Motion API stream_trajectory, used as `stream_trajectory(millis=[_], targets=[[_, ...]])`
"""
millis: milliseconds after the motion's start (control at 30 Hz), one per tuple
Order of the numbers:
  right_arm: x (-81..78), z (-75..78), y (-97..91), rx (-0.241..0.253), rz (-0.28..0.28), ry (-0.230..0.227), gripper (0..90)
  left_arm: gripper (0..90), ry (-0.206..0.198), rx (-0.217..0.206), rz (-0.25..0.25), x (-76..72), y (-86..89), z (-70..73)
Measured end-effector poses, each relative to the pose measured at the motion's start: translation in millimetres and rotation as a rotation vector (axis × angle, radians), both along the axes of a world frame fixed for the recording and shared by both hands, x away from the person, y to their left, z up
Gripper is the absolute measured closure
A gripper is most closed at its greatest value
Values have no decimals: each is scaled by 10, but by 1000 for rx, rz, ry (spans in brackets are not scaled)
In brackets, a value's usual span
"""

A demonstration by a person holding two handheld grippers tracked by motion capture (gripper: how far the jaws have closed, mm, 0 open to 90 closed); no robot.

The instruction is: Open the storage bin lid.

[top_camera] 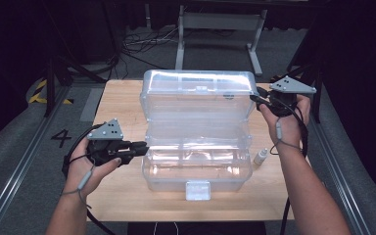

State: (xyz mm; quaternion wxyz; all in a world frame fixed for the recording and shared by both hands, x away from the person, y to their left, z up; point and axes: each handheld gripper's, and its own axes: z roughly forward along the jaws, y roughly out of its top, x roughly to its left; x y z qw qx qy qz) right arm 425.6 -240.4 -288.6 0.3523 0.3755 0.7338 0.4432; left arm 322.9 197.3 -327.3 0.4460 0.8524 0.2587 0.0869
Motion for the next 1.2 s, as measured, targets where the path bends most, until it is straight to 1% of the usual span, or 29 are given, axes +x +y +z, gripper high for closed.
stream_trajectory(millis=[67, 100, 167, 233, 267, 533, 567, 667, 733, 767, 800, 867, 900, 967, 1000, 1033, 1133, 1167, 1200], targets=[[21, 10, -2, 1, 1, 11, 720, 765, 12, 23, -33, -3, -37, -43], [21, 10, -2, 1, 1, 11, 720, 760, 12, 23, -33, -3, -37, -43], [39, 19, -4, 2, 2, 18, 720, 753, 28, 37, -62, 1, -72, -75], [52, 24, -6, 4, 3, 24, 720, 733, 39, 39, -78, 13, -107, -108], [58, 27, -7, 3, 4, 25, 721, 729, 48, 47, -89, 19, -124, -125], [95, 45, -12, 2, 6, 42, 720, 718, 100, 80, -177, 31, -272, -252], [99, 47, -11, 2, 5, 47, 720, 709, 107, 88, -182, 35, -289, -275], [111, 51, -12, 5, 6, 51, 720, 698, 127, 131, -203, 42, -351, -355], [117, 52, -13, 6, 6, 52, 720, 696, 137, 140, -221, 42, -389, -393], [117, 52, -13, 6, 6, 52, 720, 693, 137, 140, -221, 42, -389, -393], [118, 54, -13, 7, 6, 55, 720, 693, 141, 145, -234, 44, -411, -414], [121, 57, -11, 6, 5, 59, 720, 685, 154, 151, -249, 51, -444, -461], [123, 58, -9, 8, 4, 61, 720, 682, 159, 164, -258, 58, -456, -484], [130, 60, -9, 9, 3, 64, 720, 678, 171, 178, -274, 63, -483, -532], [135, 60, -10, 11, 4, 65, 720, 678, 181, 193, -284, 64, -501, -554], [141, 61, -10, 12, 5, 67, 720, 678, 180, 209, -286, 63, -521, -571], [153, 63, -10, 14, 5, 70, 721, 679, 184, 216, -298, 68, -544, -596], [159, 63, -11, 14, 4, 70, 721, 679, 194, 212, -301, 74, -556, -622], [166, 60, -11, 19, 4, 71, 721, 684, 195, 219, -305, 87, -563, -641]])
